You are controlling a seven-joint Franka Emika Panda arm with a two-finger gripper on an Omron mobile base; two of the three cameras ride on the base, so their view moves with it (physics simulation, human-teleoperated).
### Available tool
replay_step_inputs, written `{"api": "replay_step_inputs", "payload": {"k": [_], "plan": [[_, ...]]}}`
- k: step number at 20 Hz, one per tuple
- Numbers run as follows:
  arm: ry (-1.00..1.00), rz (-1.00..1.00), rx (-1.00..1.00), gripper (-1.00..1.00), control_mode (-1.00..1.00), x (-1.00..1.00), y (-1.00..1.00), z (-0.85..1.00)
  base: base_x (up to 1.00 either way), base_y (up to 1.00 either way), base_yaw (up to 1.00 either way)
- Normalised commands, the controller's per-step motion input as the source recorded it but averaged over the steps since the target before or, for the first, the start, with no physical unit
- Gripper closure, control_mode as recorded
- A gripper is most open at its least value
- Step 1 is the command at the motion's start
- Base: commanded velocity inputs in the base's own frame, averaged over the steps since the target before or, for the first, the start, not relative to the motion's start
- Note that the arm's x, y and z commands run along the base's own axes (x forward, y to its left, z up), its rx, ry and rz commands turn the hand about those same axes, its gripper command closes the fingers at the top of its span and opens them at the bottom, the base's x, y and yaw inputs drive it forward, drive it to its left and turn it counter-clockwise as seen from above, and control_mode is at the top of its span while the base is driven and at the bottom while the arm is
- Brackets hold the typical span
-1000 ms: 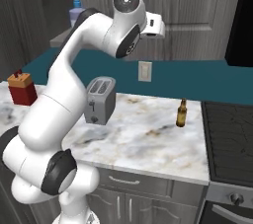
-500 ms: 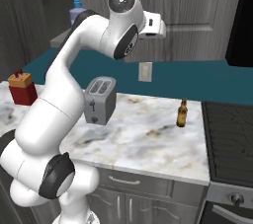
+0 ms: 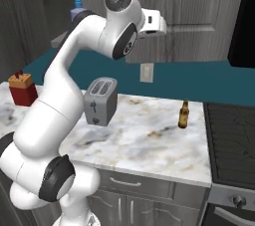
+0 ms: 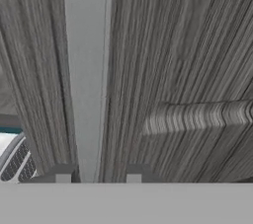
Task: Pick the soap dispenser and soap dispenser from the cabinet and place them on the counter.
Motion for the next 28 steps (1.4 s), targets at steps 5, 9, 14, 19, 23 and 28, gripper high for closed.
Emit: {"api": "replay_step_inputs", "payload": {"k": [5, 9, 14, 19, 23, 28], "plan": [[-0.02, 0.05, 0.0, 1.0, -1.0, -0.18, -0.28, 0.39, 0.0, 0.0, 0.0], [0.0, 0.04, -0.02, 1.0, -1.0, -0.12, -0.2, 0.31, 0.0, 0.0, 0.0], [-0.01, 0.03, -0.01, 1.0, -1.0, -0.2, -0.18, 0.29, 0.0, 0.0, 0.0], [-0.03, 0.05, 0.0, -1.0, -1.0, -0.21, -0.21, 0.31, 0.0, 0.0, 0.0], [-0.03, 0.05, -0.01, -1.0, -1.0, -0.23, -0.15, 0.29, 0.0, 0.0, 0.0], [-0.01, 0.04, -0.01, -1.0, -1.0, -0.17, -0.05, 0.2, 0.0, 0.0, 0.0]]}}
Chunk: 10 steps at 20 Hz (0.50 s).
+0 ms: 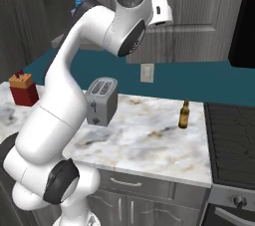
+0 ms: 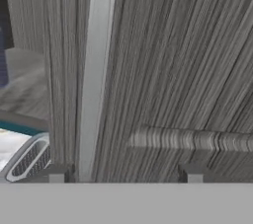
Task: Pick the soap dispenser and soap dispenser from the cabinet and place them on the counter.
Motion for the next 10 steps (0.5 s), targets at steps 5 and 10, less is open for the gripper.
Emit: {"api": "replay_step_inputs", "payload": {"k": [5, 10], "plan": [[-0.05, 0.0, -0.06, -1.0, -1.0, -0.34, 0.16, 0.13, 0.0, 0.0, 0.0], [-0.02, -0.01, -0.14, -1.0, -1.0, -0.27, 0.33, 0.04, 0.0, 0.0, 0.0]]}}
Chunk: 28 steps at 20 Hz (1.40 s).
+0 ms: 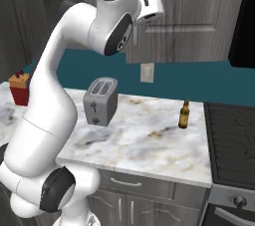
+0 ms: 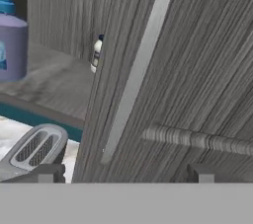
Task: Pick the soap dispenser and soap dispenser from the cabinet and place them on the counter.
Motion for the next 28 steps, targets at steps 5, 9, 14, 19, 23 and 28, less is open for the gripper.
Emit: {"api": "replay_step_inputs", "payload": {"k": [5, 9, 14, 19, 23, 28], "plan": [[0.0, -0.01, -0.17, -1.0, -1.0, -0.18, 0.33, 0.01, 0.0, 0.0, 0.0], [0.02, 0.0, -0.21, -1.0, -1.0, -0.08, 0.31, 0.0, 0.0, 0.0, 0.0], [0.05, 0.0, -0.19, -1.0, -1.0, -0.07, 0.42, 0.0, 0.0, 0.0, 0.0], [0.09, 0.0, -0.22, -1.0, -1.0, -0.03, 0.4, 0.0, 0.0, 0.0, 0.0], [0.12, 0.0, -0.25, -1.0, -1.0, 0.01, 0.32, 0.0, 0.0, 0.0, 0.0], [0.14, 0.0, -0.19, -1.0, -1.0, 0.15, 0.22, -0.03, 0.0, 0.0, 0.0]]}}
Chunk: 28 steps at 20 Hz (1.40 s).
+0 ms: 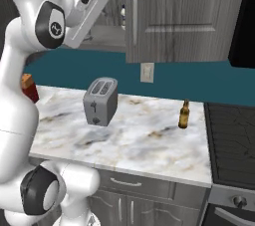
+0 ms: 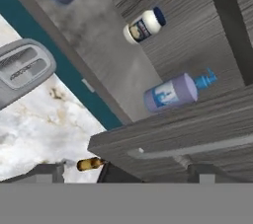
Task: Pick the soap dispenser and soap dispenser from the cabinet and place them on the counter.
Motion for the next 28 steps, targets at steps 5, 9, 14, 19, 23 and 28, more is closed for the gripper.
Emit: {"api": "replay_step_inputs", "payload": {"k": [5, 9, 14, 19, 23, 28], "plan": [[0.17, 0.02, -0.16, -1.0, -1.0, 0.23, 0.12, -0.04, 0.0, 0.0, 0.0], [0.05, 0.02, -0.06, -1.0, -1.0, 0.23, -0.02, -0.06, 0.0, 0.0, 0.0], [-0.01, 0.0, -0.03, -1.0, -1.0, 0.25, -0.01, -0.08, 0.0, 0.0, 0.0], [-0.01, 0.0, -0.05, -1.0, -1.0, 0.29, 0.07, -0.16, 0.0, 0.0, 0.0], [-0.01, -0.01, -0.07, -1.0, -1.0, 0.31, 0.01, -0.18, 0.0, 0.0, 0.0], [0.01, -0.02, -0.16, -1.0, -1.0, 0.37, 0.0, -0.08, 0.0, 0.0, 0.0]]}}
